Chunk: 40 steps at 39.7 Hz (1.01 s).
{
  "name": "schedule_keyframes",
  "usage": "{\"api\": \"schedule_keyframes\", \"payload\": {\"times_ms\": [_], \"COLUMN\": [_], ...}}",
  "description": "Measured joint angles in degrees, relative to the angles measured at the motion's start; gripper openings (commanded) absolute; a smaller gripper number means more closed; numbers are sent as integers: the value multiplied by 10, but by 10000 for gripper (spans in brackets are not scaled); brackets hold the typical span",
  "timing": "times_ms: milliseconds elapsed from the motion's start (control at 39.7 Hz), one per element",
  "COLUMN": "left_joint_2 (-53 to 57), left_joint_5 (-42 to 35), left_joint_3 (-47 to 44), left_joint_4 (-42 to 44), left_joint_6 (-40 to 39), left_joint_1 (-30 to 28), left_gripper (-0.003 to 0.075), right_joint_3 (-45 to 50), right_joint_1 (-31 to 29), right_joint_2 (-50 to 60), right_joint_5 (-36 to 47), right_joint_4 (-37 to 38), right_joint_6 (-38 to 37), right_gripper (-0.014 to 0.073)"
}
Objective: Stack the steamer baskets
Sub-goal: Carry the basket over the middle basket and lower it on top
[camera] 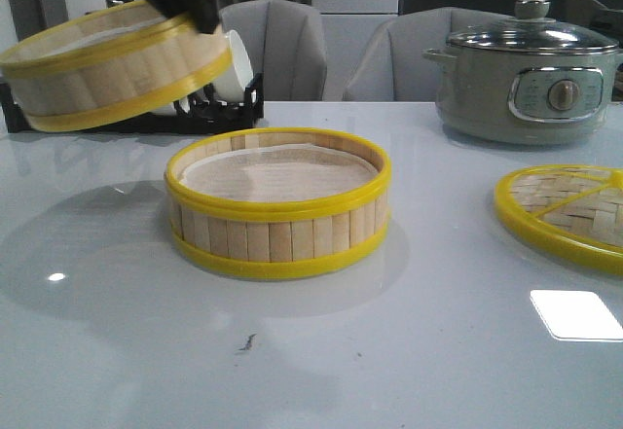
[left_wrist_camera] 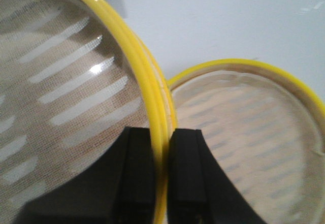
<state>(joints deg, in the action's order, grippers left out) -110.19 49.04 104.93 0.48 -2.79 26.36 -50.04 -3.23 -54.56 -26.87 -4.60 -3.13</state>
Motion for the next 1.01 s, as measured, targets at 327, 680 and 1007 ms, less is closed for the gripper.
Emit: {"api": "schedule_keyframes", "payload": {"times_ms": [327,680,1007], "left_joint_2": [-31,-73,-76], "left_joint_5": [-7,-3,7], "left_joint_3": [9,9,9], "left_joint_4": [-5,-5,-5], "left_joint_6": [0,0,0], "left_joint_1": [124,169,179], "left_gripper": [85,85,85], "right_joint_3": [0,0,0], "right_joint_1": [0,0,0], "right_joint_2": [0,0,0], "right_joint_5": [0,0,0], "right_joint_4": [0,0,0], "right_joint_6": [0,0,0], "right_gripper": [452,452,452]}}
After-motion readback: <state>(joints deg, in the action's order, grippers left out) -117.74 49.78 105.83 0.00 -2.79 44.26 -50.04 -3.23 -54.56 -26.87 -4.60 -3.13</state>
